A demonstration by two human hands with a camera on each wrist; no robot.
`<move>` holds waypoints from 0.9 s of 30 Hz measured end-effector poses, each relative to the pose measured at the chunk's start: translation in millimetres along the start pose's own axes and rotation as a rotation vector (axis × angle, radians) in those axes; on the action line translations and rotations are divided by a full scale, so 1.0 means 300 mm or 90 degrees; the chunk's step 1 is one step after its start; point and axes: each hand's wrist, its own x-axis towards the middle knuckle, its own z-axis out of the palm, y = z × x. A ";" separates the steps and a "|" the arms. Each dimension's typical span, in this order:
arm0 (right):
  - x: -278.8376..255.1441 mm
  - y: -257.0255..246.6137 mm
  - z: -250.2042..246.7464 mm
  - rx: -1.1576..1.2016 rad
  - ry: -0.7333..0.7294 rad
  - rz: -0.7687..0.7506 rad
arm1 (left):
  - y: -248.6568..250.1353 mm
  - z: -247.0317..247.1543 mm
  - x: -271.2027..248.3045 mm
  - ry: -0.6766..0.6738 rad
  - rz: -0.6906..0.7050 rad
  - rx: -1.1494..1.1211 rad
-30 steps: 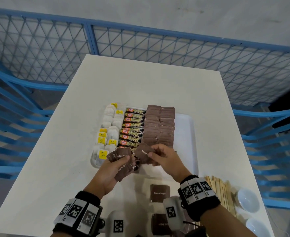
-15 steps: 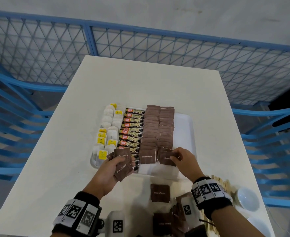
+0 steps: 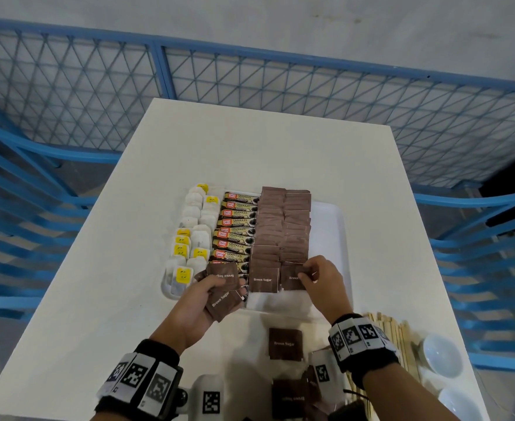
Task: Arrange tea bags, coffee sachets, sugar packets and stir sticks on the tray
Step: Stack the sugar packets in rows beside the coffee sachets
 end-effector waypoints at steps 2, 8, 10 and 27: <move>0.004 0.001 0.001 0.002 -0.001 -0.011 | 0.001 0.000 0.000 -0.002 0.000 -0.003; -0.007 -0.004 0.000 0.002 0.018 0.008 | -0.005 0.001 0.008 -0.006 0.009 0.015; -0.015 -0.007 0.002 -0.042 0.053 -0.029 | -0.009 -0.001 0.012 -0.007 0.021 0.034; -0.087 -0.214 0.029 0.239 -0.209 -0.035 | -0.025 0.012 0.006 -0.040 0.035 0.127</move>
